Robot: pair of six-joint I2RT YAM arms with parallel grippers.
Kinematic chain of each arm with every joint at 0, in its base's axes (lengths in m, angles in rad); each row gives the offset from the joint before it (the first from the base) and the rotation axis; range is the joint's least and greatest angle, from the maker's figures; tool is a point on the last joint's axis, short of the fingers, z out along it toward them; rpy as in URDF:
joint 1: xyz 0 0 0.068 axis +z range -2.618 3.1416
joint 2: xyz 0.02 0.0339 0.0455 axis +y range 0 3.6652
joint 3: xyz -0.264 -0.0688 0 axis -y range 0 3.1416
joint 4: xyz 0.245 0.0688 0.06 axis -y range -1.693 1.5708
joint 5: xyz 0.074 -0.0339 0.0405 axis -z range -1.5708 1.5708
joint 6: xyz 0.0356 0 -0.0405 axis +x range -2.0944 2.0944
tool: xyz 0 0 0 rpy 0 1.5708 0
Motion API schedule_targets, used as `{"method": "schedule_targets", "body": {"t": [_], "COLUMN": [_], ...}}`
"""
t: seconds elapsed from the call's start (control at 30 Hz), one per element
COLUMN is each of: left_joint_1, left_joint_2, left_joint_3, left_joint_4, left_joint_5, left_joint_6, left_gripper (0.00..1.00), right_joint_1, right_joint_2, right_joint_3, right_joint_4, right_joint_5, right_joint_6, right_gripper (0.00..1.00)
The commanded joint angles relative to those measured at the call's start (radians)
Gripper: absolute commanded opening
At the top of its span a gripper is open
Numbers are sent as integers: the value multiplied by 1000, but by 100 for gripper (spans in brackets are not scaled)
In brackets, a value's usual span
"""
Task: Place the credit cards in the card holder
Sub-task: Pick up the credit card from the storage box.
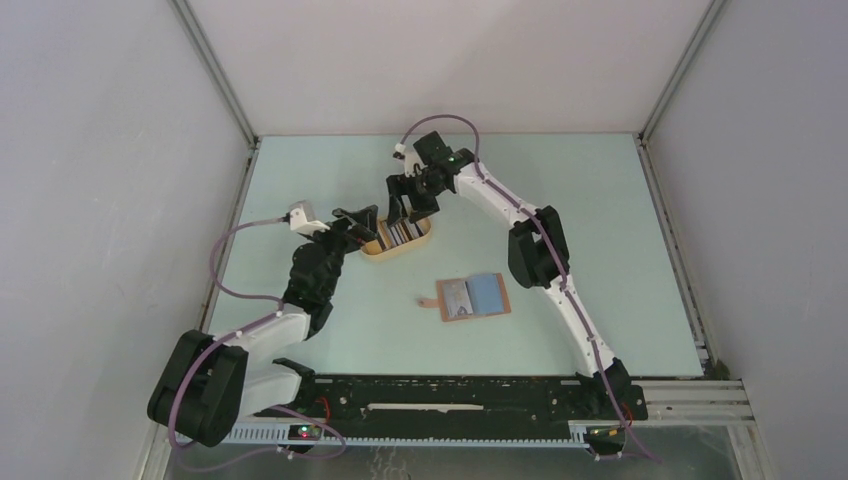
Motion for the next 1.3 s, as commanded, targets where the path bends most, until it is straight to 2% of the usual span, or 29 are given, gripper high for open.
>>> {"method": "schedule_targets", "body": {"t": [0.0,0.2,0.6,1.03,1.27], "left_joint_1": [6,6,6,6,6], "left_joint_2": [-21,-24,-27,-29,-29], "left_joint_3": [-18,-24,-30,-33,-33], "left_joint_4": [40,46,54,58,60], "left_joint_5": [-11,-9,-9,-11,-12], "left_joint_6": [-8,-7,-7,-7,-8], "left_gripper": [100,100,100,100,100], "right_joint_1": [23,34,44,34,24], "right_joint_2": [14,18,44,1,5], "right_joint_3": [42,42,36,33,-18], "right_joint_4": [21,17,24,39,94], "right_joint_5": [55,80,34,-194,-293], "right_joint_6": [64,73,112,100,149], "right_gripper": [87,100,100,92,91]}}
